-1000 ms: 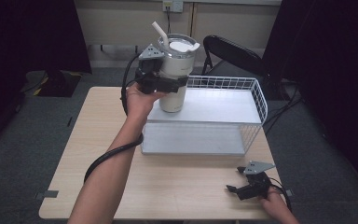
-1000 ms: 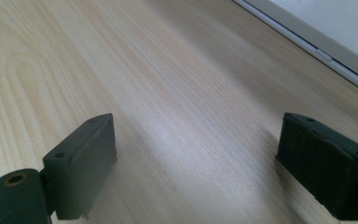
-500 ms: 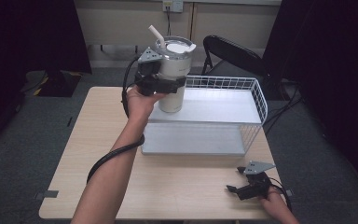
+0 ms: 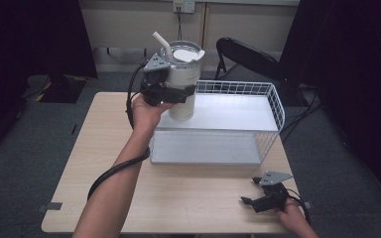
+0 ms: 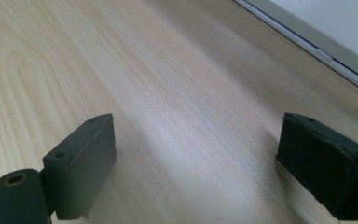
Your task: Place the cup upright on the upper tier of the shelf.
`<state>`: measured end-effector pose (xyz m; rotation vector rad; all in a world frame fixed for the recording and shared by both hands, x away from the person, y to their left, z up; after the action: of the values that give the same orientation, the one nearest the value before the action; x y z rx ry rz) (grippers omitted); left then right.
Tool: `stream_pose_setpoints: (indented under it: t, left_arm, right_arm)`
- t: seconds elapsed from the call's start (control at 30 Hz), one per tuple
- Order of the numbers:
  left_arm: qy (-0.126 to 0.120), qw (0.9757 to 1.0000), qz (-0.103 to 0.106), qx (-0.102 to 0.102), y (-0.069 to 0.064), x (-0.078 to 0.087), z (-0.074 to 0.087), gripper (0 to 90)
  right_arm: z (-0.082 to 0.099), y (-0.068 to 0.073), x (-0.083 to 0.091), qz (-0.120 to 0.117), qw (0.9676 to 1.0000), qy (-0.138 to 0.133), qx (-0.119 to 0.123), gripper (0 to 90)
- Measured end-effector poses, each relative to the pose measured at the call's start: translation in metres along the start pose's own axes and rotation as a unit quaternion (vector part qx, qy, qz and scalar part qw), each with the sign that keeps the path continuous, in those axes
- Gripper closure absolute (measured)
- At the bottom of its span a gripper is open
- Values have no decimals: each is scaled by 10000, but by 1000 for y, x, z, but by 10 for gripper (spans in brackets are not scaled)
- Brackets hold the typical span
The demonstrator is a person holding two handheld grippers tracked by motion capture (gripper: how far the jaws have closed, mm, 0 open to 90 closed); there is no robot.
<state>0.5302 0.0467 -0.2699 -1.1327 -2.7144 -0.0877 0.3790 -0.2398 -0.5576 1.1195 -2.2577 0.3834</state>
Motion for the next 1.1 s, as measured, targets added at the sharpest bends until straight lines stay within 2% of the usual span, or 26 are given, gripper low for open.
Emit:
stream_pose_setpoints:
  t: [0.43, 0.67, 0.8, 0.97, 1.0, 1.1]
  left_arm:
    - [-7, 10000, -6, 91, -1, 1, 1, 91]
    - [67, 9999, 43, 138, 1, 4, 5, 87]
    - [43, 9996, 75, 271, 1, 5, 8, 83]
    - [190, 9997, 81, 138, 1, 9, 15, 91]
    - [231, 9996, 94, 150, 2, 10, 18, 94]
    - [142, 9995, 140, 225, 2, 16, 19, 106]
  right_arm:
    - [0, 0, 0, 5, 10000, 6, 7, 109]
    - [0, 0, 0, 2, 10000, 2, 12, 109]
    - [0, 0, 0, 3, 10000, 3, 12, 109]
    - [0, 0, 0, 3, 10000, 4, 13, 109]
    - [0, 0, 0, 3, 10000, 3, 12, 109]
    - [0, 0, 0, 7, 10000, -6, 11, 109]
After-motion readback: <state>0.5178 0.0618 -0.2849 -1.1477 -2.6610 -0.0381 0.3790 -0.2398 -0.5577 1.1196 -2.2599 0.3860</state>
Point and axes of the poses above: each handheld gripper's, and its own axes: x roughly backward along the jaws, z roughly out of its underside, y roughly to its left, the point moved 8 cm from there along -x, roughly forward along the jaws, and after that the axes turned 5 degrees about -y, right-handed, at the moved point
